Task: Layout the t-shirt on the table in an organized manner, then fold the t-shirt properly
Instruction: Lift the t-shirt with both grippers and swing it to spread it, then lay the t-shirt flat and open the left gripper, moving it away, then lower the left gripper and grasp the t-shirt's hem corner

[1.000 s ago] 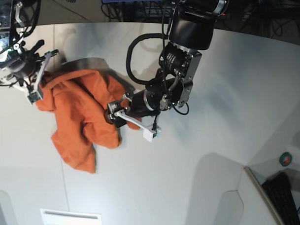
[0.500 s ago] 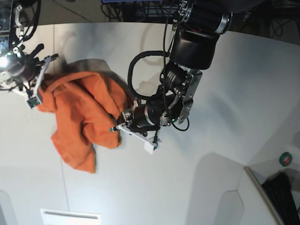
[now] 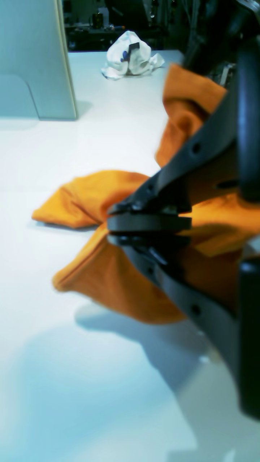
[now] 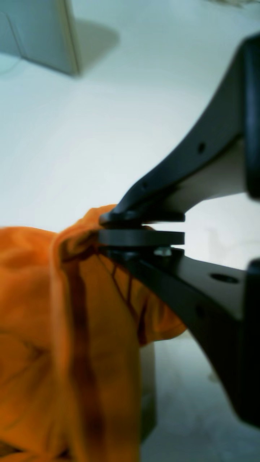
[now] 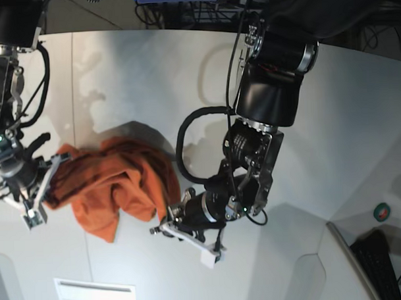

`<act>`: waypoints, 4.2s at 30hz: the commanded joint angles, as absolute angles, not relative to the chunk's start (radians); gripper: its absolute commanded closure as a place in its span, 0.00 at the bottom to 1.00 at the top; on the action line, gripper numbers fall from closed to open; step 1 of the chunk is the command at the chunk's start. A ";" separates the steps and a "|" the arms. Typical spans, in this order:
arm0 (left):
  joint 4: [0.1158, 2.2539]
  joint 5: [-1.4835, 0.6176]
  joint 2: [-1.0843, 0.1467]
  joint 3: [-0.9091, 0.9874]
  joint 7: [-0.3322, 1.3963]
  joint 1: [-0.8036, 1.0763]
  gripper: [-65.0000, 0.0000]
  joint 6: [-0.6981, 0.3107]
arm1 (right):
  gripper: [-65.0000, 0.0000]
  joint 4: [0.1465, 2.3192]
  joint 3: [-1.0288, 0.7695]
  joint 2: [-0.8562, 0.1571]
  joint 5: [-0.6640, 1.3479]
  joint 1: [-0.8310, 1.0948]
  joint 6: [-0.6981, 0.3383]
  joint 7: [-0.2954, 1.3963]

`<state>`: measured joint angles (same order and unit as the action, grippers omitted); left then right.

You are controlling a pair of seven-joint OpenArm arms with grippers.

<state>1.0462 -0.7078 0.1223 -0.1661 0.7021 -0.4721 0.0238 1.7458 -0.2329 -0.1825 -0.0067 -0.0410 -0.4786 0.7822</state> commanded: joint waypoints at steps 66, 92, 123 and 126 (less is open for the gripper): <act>1.827 -0.725 -0.130 0.176 0.573 0.305 0.22 0.134 | 0.47 1.423 -0.437 -0.128 0.039 0.021 -0.472 0.742; 1.762 -0.720 -0.131 -0.056 0.581 0.222 0.64 0.142 | 1.00 1.560 -0.460 -0.081 0.042 0.090 -0.473 0.812; 1.650 -0.716 -0.153 -0.432 0.842 -0.054 0.33 0.698 | 1.00 1.563 -0.461 -0.081 0.042 0.096 -0.473 0.811; 1.658 -0.716 -0.154 -0.449 0.947 -0.111 0.33 0.698 | 1.00 1.563 -0.463 -0.081 0.042 0.096 -0.473 0.811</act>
<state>1.6390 -0.7090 -0.1566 -0.4469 0.9501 -0.0971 0.7040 1.5490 -0.4591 -0.0711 0.0364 0.1089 -0.4725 0.8242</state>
